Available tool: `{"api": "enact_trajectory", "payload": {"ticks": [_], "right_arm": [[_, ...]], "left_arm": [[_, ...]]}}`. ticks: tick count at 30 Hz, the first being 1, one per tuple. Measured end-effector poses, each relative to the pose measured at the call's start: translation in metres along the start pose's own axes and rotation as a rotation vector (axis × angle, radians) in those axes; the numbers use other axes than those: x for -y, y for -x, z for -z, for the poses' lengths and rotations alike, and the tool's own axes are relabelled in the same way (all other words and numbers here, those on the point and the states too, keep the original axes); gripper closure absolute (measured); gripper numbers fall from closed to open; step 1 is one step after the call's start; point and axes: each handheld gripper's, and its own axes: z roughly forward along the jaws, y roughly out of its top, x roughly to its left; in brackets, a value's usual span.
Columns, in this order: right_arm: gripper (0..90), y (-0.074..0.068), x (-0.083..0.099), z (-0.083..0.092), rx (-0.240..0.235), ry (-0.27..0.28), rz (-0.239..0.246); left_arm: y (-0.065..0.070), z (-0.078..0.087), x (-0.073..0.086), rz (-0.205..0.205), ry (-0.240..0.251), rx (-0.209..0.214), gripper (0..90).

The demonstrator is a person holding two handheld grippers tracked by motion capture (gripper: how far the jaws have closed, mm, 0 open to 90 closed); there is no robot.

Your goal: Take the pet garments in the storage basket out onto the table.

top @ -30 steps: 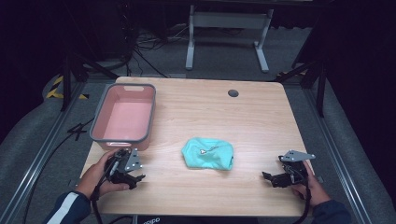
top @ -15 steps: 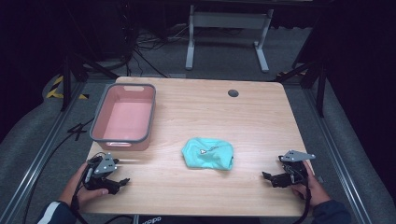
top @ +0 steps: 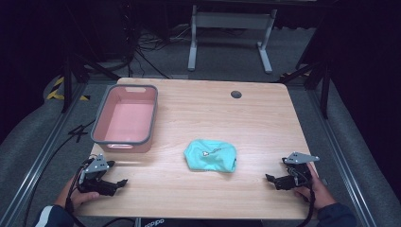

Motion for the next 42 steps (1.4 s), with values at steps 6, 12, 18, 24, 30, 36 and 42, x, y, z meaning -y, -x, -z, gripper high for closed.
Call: {"api": "enact_trajectory", "payload": {"ticks": [6, 12, 18, 24, 30, 36, 42], "right_arm": [[0.5, -0.0004, 0.0, 0.0001, 0.002, 0.0, -0.003], [0.4, -0.0003, 0.0, -0.0001, 0.002, 0.0, -0.002], [0.4, -0.0003, 0.0, -0.0001, 0.002, 0.0, -0.003], [0.4, -0.0003, 0.0, -0.0001, 0.002, 0.0, -0.002], [0.4, -0.0003, 0.0, -0.0001, 0.002, 0.0, -0.003], [0.4, -0.0003, 0.0, -0.0001, 0.002, 0.0, -0.003], [0.4, -0.0003, 0.0, -0.0001, 0.002, 0.0, -0.002]], "left_arm": [[0.0001, 0.0, 0.0, 0.001, 0.001, 0.0, 10.2], [0.0003, -0.0006, -0.0009, 0.002, -0.008, 0.0, 9.4], [0.0011, -0.0019, -0.0014, 0.009, -0.004, -0.003, 8.1], [0.0011, -0.0019, -0.0014, 0.009, -0.004, -0.003, 8.1], [0.0015, -0.0024, -0.0019, 0.012, -0.009, -0.002, 7.6], [0.0012, -0.0029, -0.0024, 0.006, -0.008, -0.004, 7.0], [0.0019, -0.0035, -0.0029, 0.012, -0.011, -0.008, 6.4]]}}
